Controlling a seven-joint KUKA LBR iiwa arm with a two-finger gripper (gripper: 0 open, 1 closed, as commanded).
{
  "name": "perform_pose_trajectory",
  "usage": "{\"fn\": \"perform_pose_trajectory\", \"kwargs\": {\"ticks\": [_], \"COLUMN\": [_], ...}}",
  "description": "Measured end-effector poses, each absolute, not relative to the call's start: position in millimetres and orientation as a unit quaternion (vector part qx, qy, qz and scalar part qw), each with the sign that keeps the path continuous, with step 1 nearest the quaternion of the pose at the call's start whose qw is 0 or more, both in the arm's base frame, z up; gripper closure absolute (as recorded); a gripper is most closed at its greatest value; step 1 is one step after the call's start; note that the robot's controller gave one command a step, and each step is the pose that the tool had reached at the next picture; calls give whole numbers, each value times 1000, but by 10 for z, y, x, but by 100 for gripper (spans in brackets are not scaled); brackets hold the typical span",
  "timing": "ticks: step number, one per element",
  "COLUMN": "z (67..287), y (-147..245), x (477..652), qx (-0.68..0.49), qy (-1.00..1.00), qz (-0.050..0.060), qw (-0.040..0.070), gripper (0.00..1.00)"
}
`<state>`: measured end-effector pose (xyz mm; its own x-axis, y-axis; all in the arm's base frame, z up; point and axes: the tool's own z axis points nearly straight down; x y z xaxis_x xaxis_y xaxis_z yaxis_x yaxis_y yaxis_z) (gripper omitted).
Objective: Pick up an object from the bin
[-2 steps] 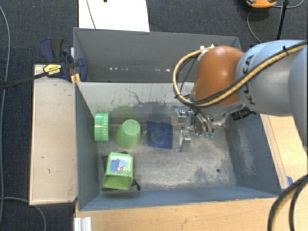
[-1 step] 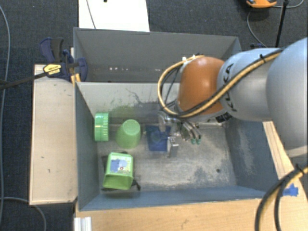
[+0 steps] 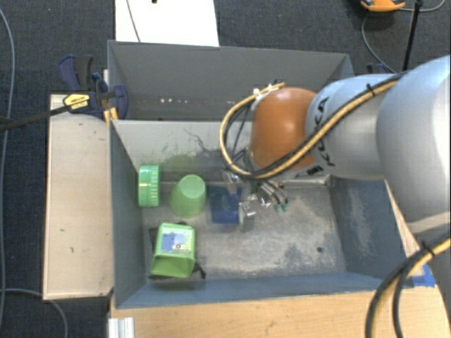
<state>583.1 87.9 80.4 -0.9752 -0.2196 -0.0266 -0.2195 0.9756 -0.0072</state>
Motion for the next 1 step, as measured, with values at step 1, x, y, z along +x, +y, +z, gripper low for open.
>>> {"fn": "perform_pose_trajectory", "kwargs": {"ticks": [1], "z": [780], "y": [1100], "x": [5753], "qx": [-57], "qy": [998], "qz": [3], "qw": [17], "gripper": [100]}}
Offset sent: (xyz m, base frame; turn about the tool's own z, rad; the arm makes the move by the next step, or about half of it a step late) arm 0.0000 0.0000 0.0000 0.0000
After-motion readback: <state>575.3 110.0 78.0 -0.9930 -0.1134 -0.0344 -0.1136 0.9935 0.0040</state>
